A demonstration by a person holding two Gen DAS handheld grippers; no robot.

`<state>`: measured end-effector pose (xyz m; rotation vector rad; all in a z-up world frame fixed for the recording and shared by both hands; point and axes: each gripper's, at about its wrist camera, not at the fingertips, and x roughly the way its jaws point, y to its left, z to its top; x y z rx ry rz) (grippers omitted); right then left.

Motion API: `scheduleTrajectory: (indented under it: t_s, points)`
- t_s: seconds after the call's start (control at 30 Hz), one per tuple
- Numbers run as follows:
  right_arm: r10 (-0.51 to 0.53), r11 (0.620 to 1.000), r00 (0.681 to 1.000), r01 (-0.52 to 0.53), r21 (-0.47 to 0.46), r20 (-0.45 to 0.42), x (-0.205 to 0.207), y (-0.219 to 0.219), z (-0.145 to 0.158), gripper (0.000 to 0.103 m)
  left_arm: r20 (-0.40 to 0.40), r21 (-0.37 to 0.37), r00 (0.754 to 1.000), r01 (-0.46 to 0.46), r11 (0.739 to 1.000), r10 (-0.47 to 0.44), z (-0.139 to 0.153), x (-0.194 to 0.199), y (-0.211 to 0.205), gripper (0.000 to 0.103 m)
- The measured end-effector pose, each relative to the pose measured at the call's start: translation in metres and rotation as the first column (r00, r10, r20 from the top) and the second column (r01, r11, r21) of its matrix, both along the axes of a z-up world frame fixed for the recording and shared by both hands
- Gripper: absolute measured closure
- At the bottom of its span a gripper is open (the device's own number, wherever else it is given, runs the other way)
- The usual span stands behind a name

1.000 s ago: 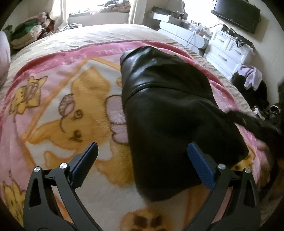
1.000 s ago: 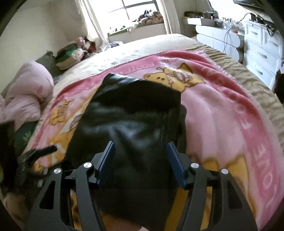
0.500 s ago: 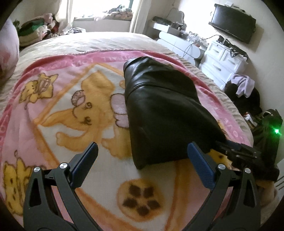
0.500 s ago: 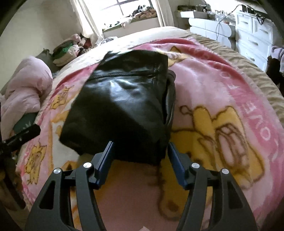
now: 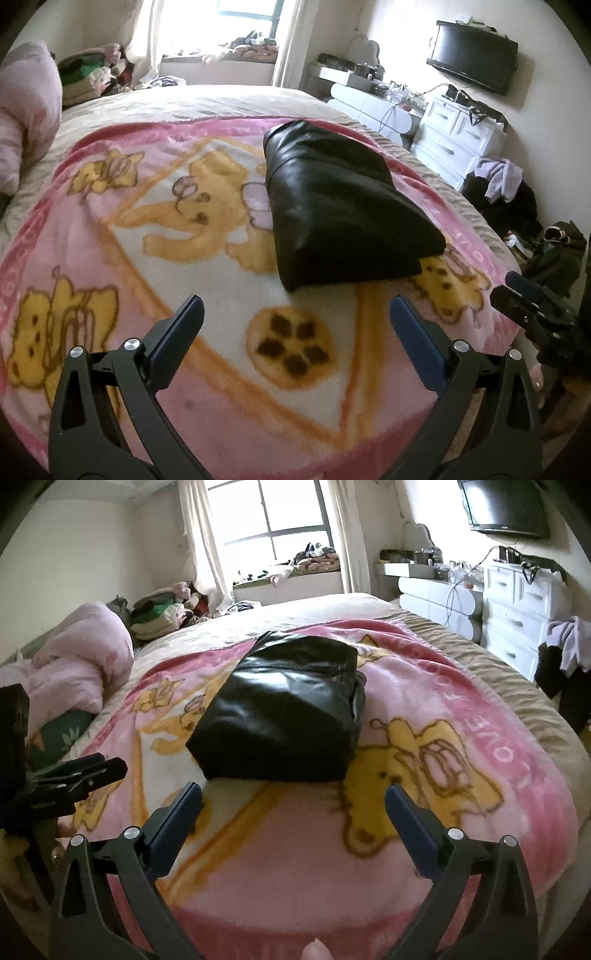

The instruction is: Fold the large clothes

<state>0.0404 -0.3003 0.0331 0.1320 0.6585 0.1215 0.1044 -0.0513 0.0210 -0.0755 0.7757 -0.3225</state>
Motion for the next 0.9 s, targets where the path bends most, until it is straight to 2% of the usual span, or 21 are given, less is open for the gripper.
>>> scheduleTrajectory:
  t_s: [0.1, 0.73, 0.9]
  points:
    - [-0.011, 1.0, 1.0, 0.011, -0.026, 0.005, -0.011, 0.007, -0.005, 0.004, 0.006, 0.003, 1.0, -0.005, 1.0, 0.005, -0.004, -0.009, 0.0, 0.008]
    - [-0.02, 1.0, 1.0, 0.02, -0.022, 0.001, -0.021, 0.011, -0.01, 0.004, 0.023, 0.003, 0.999, -0.034, 0.999, 0.034, -0.001, -0.017, 0.007, 0.008]
    - [-0.014, 1.0, 1.0, 0.015, -0.026, 0.004, -0.023, 0.012, -0.009, 0.004, 0.015, 0.025, 0.999, -0.052, 0.998, 0.051, 0.0, -0.018, 0.007, 0.008]
